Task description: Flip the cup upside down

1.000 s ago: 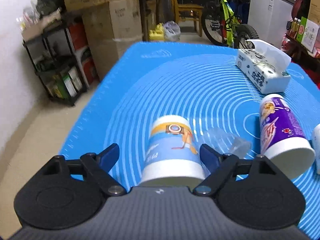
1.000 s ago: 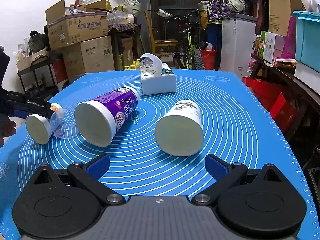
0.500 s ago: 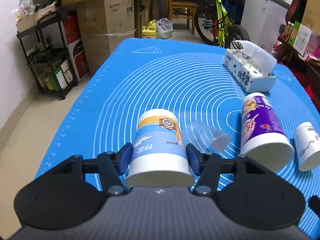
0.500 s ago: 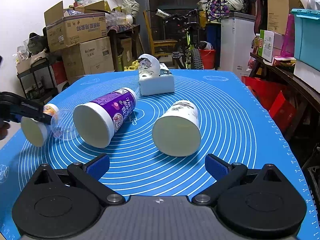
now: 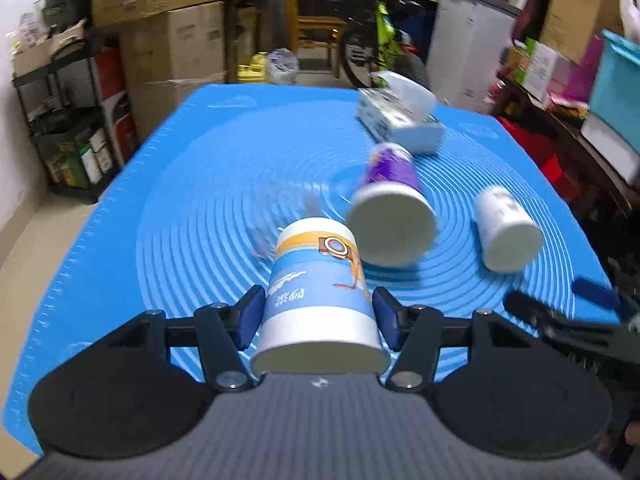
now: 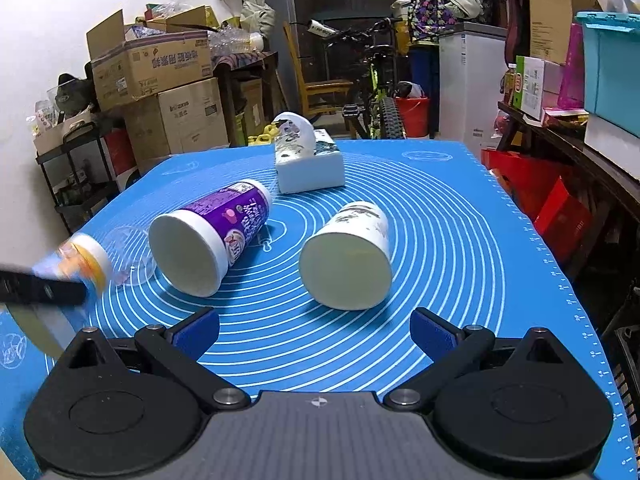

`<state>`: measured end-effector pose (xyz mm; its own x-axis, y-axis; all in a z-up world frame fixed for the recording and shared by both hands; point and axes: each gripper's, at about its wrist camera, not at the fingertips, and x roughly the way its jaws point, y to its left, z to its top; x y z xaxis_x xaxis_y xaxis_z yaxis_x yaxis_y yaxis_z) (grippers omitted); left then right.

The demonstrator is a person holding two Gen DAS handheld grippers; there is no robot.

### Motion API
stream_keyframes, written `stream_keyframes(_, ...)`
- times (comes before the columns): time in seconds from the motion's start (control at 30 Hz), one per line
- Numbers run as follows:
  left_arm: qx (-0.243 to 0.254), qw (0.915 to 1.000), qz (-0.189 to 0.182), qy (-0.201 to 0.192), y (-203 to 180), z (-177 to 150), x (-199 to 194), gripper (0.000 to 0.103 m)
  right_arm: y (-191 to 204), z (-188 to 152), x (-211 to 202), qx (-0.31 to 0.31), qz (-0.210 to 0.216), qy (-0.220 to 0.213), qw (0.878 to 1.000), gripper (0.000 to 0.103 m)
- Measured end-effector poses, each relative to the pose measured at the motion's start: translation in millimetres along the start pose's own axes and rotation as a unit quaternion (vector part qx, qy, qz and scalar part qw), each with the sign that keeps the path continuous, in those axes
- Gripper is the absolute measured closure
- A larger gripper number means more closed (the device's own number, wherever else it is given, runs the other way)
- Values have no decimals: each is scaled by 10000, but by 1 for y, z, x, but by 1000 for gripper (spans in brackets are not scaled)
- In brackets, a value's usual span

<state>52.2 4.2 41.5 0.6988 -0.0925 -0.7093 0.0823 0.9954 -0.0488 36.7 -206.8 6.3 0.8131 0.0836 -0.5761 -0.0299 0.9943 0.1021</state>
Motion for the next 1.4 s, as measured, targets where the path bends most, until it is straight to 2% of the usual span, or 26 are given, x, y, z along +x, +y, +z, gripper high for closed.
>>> stream_keyframes(0.17, -53, 9997, -89, 215, -20, -13, 19, 43, -7, 0, -3, 34, -33, 13, 10000, 2)
stream_keyframes(0.33, 137, 9997, -13, 201, -33, -20, 24, 42, -11, -1, -4, 48, -47, 70, 10000, 2)
stream_keyframes(0.5, 110, 9996, -48, 263, -33, -24, 25, 40, -11, 0, -4, 36, -1, 85, 10000, 2)
stream_keyframes(0.53, 114, 9995, -53, 277, -33, -24, 25, 39, -10, 0, -4, 32, 10, 90, 10000, 2)
stream_keyframes(0.6, 138, 9996, -9, 260, -34, -25, 25, 28, -9, -1, -4, 15, 39, 102, 9999, 2)
stream_keyframes(0.67, 144, 9997, 22, 214, -33, -26, 24, 24, -8, 0, -5, 1, 63, 108, 9999, 2)
stream_keyframes(0.9, 122, 9995, 42, 286, -33, -25, 25, 22, -9, 0, -6, 25, 70, 130, 9999, 2)
stream_keyframes(1.17, 114, 9995, -108, 256, -33, -17, 10, 19, -14, -1, -6, 166, 102, 168, 9997, 2)
stream_keyframes(1.27, 113, 9996, -178, 199, -29, -12, -1, 13, -17, -2, -5, 318, 28, 246, 9992, 2)
stream_keyframes(1.4, 242, 9996, 116, 53, -19, -8, -15, 13, -11, 3, -2, 318, 65, 401, 9987, 2)
